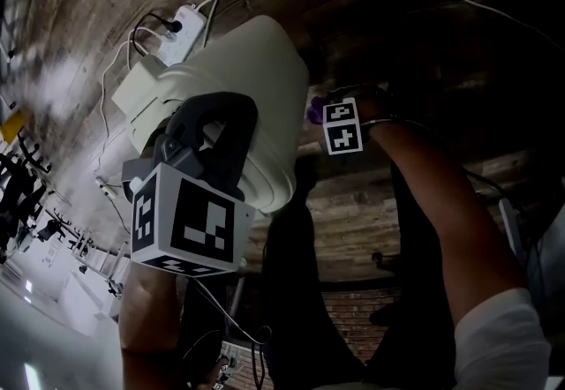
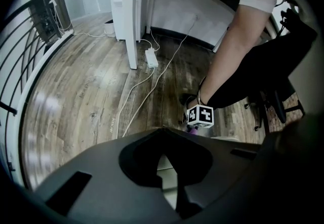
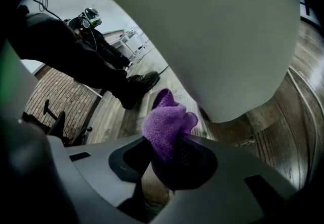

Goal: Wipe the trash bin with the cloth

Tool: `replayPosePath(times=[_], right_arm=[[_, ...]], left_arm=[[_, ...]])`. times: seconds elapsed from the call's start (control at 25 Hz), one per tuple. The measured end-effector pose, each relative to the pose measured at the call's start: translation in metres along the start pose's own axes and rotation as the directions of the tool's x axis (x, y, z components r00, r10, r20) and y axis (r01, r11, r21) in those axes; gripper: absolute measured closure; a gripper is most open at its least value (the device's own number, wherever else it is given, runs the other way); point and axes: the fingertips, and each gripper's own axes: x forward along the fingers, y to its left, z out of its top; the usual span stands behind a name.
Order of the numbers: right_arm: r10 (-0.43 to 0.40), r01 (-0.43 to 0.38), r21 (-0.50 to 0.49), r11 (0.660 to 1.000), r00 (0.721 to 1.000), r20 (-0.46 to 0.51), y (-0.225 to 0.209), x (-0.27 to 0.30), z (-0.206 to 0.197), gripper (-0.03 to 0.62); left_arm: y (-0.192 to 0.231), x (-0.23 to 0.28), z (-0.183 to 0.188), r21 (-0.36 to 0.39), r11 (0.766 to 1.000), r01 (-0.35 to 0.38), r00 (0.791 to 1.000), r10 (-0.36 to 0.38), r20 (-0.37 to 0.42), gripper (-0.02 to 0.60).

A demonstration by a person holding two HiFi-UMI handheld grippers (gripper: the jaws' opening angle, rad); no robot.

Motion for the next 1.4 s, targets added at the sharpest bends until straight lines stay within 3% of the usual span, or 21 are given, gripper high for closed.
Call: replayPosePath(times=[0.2,0.48,0.72,0.92,1.04,1.2,1.4], right_arm=[[-0.033,0.034,0.017,0.999,0.999,-0.044,-0.02,-0.011,-0.022,0.484],[-0.171,0.174,0.083,0.981,0.984,-0.046,-0.104,-0.053,-0.033,0.484],[-0.258,0.249,0.204,0.947,0.966,0.021,-0.182,-0.086,-0.004,0.484],[-0.362,0.31,0.322,0.895,0.925,0.117,-0.254,-0.118,0.033,0.484],[-0.379,0.313,0.351,0.882,0.915,0.136,-0.283,-0.12,0.048,0.484],[-0.348,0.287,0.343,0.894,0.929,0.13,-0.295,-0.102,0.058,0.484],[-0.3,0.281,0.191,0.941,0.951,0.08,-0.282,-0.076,0.06,0.484]], left_arm=[[-0.001,0.0,0.0,0.002,1.0,-0.008,1.0,0.008,0.003,0.577],[-0.003,0.001,0.003,-0.004,1.0,-0.016,1.0,0.016,0.008,0.577],[-0.001,-0.002,0.003,0.0,1.0,-0.024,1.0,0.024,0.003,0.577],[-0.002,-0.001,0.005,0.001,0.999,-0.04,0.999,0.04,0.009,0.577],[-0.002,-0.002,0.006,0.0,0.999,-0.051,0.999,0.051,0.014,0.577],[-0.002,-0.002,0.008,0.006,0.998,-0.062,0.998,0.062,0.028,0.577],[-0.002,-0.002,0.007,0.005,0.997,-0.076,0.997,0.076,0.032,0.578]])
